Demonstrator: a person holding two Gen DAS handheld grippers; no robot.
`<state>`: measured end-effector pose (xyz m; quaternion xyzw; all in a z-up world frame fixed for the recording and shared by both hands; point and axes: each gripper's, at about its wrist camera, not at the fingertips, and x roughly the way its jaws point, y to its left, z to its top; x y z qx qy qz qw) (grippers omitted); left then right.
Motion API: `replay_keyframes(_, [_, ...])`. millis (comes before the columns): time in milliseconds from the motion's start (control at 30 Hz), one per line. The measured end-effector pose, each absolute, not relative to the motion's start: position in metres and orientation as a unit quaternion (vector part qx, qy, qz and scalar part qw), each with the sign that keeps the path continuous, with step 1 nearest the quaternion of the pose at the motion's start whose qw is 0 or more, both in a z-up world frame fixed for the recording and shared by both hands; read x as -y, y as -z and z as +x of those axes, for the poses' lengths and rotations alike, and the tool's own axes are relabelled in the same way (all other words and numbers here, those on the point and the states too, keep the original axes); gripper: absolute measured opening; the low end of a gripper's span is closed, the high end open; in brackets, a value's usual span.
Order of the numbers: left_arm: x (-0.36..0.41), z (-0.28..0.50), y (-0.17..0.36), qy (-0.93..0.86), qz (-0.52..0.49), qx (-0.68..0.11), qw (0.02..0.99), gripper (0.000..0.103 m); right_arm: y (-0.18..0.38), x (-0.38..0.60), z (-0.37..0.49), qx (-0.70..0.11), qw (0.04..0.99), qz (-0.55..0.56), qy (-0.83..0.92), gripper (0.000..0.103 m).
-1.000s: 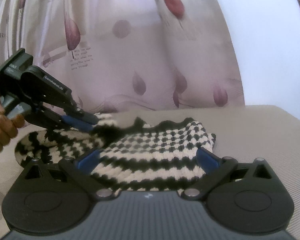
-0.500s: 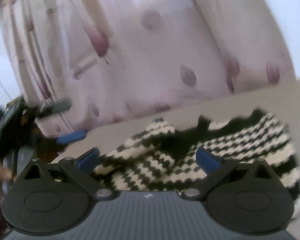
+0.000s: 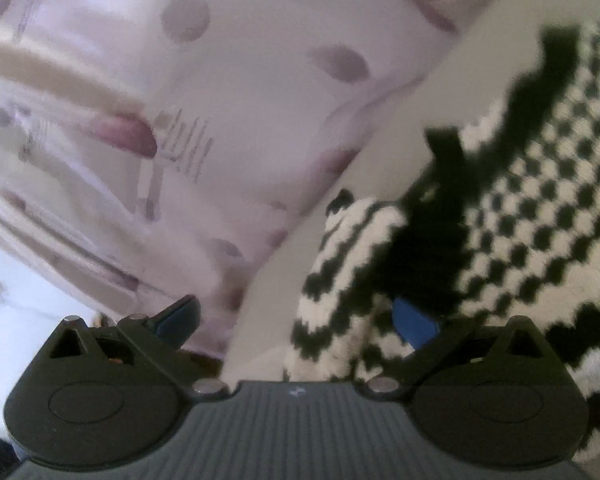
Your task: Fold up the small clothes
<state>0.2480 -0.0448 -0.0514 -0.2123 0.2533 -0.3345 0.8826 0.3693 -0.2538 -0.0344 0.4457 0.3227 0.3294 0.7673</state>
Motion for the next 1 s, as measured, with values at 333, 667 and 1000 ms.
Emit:
replay_keyframes(333, [0.037,0.25,0.066,0.343,-0.231,-0.237,0.879,0.094,0.031,0.273,0.368,-0.354,0.809,0.383,-0.273,0.103])
replay_keyframes(667, [0.033,0.24,0.061,0.344,-0.234,-0.222,0.881,0.095,0.036,0.26,0.367,-0.336,0.769,0.439,-0.321,0.103])
replay_keyframes(1000, [0.021,0.232,0.059,0.336,-0.267,-0.203,0.88,0.096,0.027,0.228,0.367,-0.331,0.822,0.359,-0.293,0.011])
